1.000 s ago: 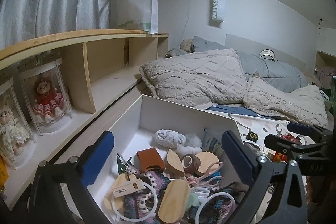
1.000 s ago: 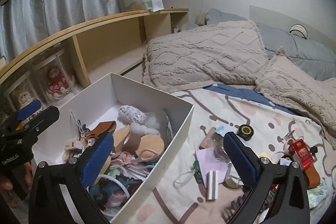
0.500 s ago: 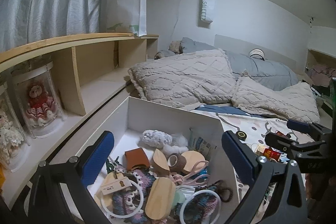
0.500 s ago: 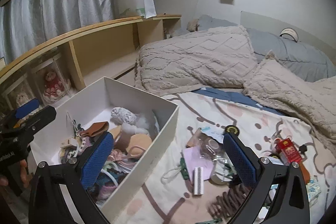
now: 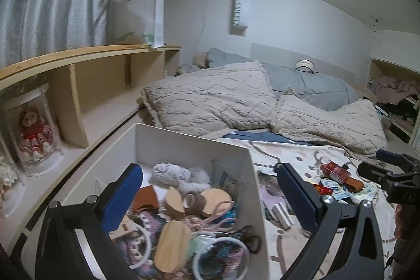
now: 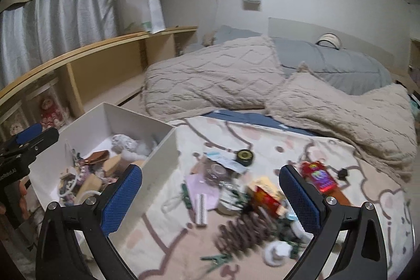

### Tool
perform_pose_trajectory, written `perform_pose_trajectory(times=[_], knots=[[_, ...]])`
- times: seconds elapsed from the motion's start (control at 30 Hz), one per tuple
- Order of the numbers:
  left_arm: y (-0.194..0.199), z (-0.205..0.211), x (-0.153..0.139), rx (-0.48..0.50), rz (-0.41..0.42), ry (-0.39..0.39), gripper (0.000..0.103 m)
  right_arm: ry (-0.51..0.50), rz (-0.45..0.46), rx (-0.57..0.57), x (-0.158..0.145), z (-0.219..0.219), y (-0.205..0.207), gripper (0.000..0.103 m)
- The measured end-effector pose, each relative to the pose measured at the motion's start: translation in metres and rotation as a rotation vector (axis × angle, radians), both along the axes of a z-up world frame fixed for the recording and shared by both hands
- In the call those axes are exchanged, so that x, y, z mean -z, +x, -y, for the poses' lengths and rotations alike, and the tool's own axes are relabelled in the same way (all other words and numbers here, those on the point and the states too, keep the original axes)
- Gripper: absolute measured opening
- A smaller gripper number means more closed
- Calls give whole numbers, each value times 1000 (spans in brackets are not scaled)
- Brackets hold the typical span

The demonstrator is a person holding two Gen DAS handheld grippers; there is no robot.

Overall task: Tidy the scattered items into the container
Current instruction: 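Move both grippers back over the item pile on the bed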

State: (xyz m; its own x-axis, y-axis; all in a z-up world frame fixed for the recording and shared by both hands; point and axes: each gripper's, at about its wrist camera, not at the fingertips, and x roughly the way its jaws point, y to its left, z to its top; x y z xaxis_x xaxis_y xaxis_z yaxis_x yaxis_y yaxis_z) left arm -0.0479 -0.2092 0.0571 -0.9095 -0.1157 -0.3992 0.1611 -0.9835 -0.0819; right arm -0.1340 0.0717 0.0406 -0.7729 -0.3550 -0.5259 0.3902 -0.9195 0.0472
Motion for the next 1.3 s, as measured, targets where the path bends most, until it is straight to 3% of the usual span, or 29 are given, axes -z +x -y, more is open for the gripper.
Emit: perform_pose_trajectory(times=[0.73, 1.17, 1.3], knots=[[-15, -115, 23, 260, 57, -54, 103, -3, -18, 225, 19, -123, 32, 103], [-23, -167, 53, 374, 115, -51, 103, 107, -39, 307, 50, -154, 46, 103], [-26, -176, 64, 393, 139, -44, 103, 96, -27, 307, 60, -164, 46, 103]])
